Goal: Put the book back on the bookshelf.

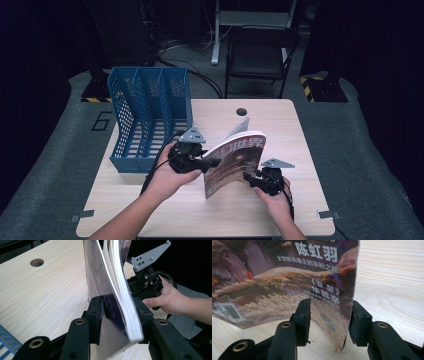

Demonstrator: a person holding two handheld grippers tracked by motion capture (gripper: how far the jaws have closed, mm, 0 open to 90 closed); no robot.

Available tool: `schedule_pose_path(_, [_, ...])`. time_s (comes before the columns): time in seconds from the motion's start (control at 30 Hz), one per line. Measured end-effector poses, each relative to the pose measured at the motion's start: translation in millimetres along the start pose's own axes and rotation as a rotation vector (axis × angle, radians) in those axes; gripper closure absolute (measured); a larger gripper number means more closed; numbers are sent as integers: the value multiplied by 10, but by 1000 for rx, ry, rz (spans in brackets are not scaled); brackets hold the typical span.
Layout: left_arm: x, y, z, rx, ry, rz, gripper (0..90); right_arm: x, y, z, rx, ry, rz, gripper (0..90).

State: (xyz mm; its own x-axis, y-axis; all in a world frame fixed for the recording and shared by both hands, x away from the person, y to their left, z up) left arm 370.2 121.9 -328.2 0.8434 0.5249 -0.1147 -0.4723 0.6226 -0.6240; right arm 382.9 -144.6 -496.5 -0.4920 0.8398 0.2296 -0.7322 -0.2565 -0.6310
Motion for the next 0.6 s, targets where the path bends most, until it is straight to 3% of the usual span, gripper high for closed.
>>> schedule_pose_path(0.53, [2,-235,-49,76,-4,19,672,11,5,4,-2,0,-7,564])
schedule_pose_path(0.6, [4,-259,-62,79,-1,39,676,13,6,5,-3,-1,-9,564])
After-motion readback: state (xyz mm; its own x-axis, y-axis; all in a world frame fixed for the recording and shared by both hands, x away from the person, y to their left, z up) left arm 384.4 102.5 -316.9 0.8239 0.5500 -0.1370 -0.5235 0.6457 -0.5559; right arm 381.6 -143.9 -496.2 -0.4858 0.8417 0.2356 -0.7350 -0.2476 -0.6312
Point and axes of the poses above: each handheld gripper's, and its own axes: z roughly backward along the jaws, y roughly out of its underside, x roughly to its left, the point moved 1 cm from there along -z, roughly forward along the jaws, and after that the axes turned 13 degrees about x, right-handed, at the moved point
